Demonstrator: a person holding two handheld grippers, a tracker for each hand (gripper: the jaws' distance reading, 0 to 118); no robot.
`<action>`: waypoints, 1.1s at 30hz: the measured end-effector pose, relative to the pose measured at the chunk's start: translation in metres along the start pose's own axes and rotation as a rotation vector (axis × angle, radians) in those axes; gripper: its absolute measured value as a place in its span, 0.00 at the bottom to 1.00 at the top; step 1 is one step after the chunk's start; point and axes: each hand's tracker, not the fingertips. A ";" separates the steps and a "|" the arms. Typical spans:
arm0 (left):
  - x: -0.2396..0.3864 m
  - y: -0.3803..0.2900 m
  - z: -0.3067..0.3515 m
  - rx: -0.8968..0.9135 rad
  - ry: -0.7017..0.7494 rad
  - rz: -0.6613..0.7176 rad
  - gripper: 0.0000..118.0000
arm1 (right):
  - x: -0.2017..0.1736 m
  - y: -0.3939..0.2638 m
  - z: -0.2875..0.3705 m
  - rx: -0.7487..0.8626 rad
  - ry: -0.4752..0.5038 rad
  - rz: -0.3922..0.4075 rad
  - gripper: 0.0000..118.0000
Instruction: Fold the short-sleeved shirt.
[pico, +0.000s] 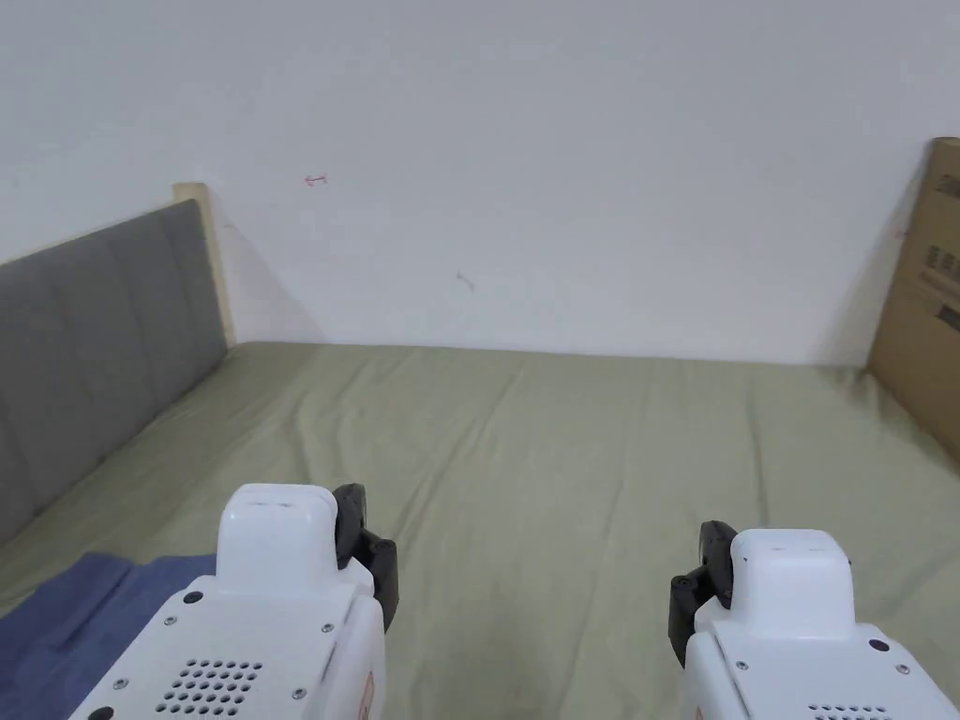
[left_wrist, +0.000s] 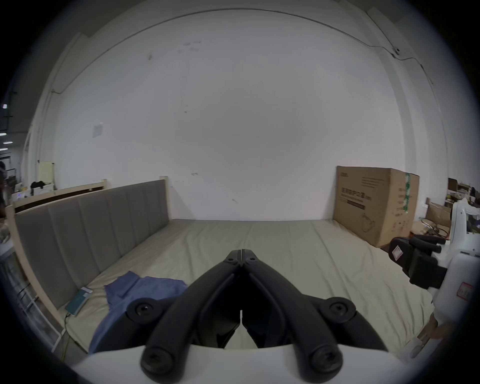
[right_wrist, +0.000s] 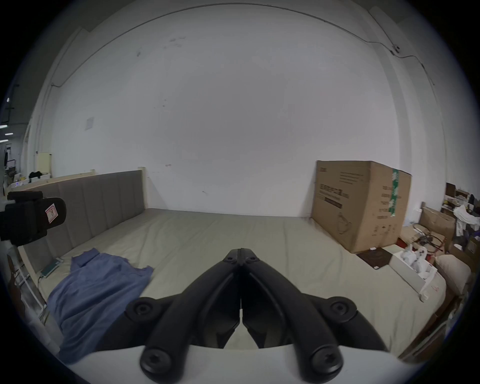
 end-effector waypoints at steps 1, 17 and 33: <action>-0.009 0.002 0.004 0.001 0.021 0.010 0.00 | -0.007 0.001 -0.002 -0.002 0.032 -0.004 0.00; -0.134 -0.019 0.018 -0.195 0.358 0.083 0.00 | -0.112 -0.007 -0.024 -0.076 0.352 0.035 0.00; -0.159 -0.187 -0.157 -0.892 0.109 0.095 0.89 | -0.103 -0.055 -0.080 -0.301 0.293 0.026 0.00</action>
